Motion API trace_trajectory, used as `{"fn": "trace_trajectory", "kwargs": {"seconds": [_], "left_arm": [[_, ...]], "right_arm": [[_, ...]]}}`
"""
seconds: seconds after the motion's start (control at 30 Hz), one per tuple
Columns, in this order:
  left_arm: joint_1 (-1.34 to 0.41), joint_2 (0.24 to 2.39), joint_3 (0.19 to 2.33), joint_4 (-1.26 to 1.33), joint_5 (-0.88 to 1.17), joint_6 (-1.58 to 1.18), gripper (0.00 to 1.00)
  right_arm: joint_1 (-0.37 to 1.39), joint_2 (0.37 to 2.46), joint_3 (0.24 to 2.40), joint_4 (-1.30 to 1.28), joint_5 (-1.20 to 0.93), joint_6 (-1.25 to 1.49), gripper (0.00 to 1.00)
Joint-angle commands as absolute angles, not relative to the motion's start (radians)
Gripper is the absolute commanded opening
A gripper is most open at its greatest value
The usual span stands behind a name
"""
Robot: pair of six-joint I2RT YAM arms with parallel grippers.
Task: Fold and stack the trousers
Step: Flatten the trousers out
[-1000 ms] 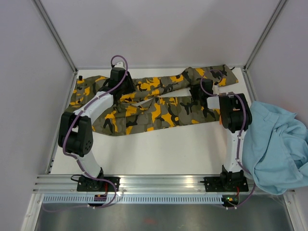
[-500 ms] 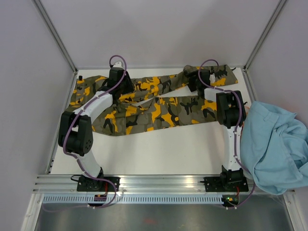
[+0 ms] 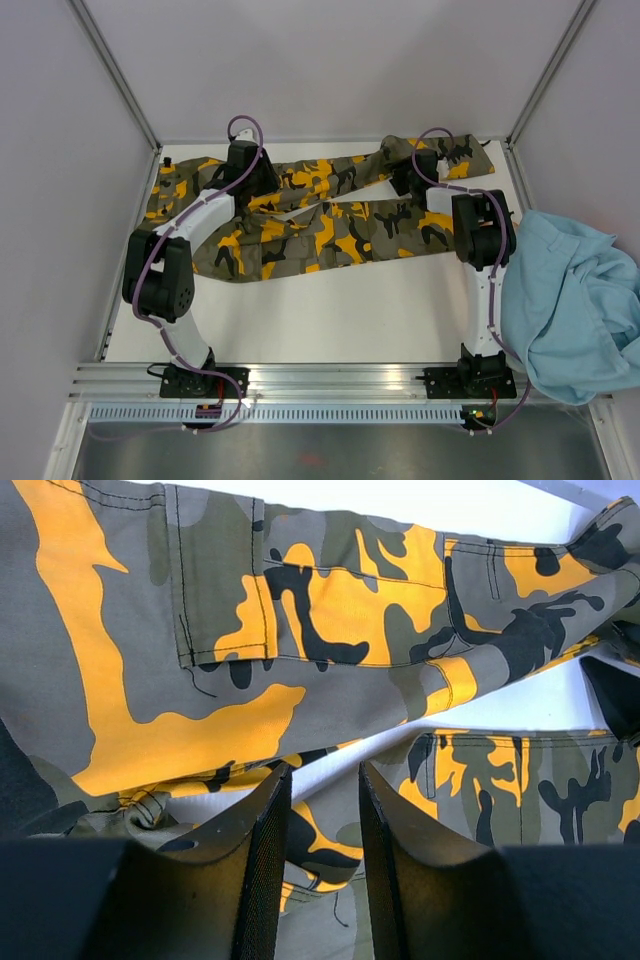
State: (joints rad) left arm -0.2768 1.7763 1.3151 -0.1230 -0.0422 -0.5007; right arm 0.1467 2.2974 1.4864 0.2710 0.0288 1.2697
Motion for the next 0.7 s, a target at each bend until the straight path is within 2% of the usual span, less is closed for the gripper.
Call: {"fn": "trace_trajectory", "kwargs": {"seconds": [0.0,0.23,0.47,0.57,0.6,0.67], "left_arm": [[-0.270,1.787,1.313,-0.080,-0.032,-0.523,0.40],[-0.253,1.784,1.301,-0.078,-0.041,-0.526,0.40],[-0.245,1.798,1.301,-0.069,-0.028,-0.538,0.40],[-0.244,1.798,1.296,-0.066,-0.025,-0.541,0.40],[-0.242,1.798,1.295,-0.066,-0.025,-0.540,0.40],[-0.239,1.792,1.292,-0.072,-0.025,-0.537,0.39]], "right_arm": [[0.143,2.377,1.526,0.112,0.069,1.210,0.59],[0.124,2.428,1.640,0.022,0.124,1.194,0.48],[0.120,2.450,1.657,-0.038,0.144,1.147,0.38],[0.118,2.459,1.649,-0.029,0.132,1.140,0.22],[0.118,2.459,1.648,-0.028,0.124,1.138,0.11],[0.118,2.447,1.638,-0.023,0.111,1.126,0.01]]}}
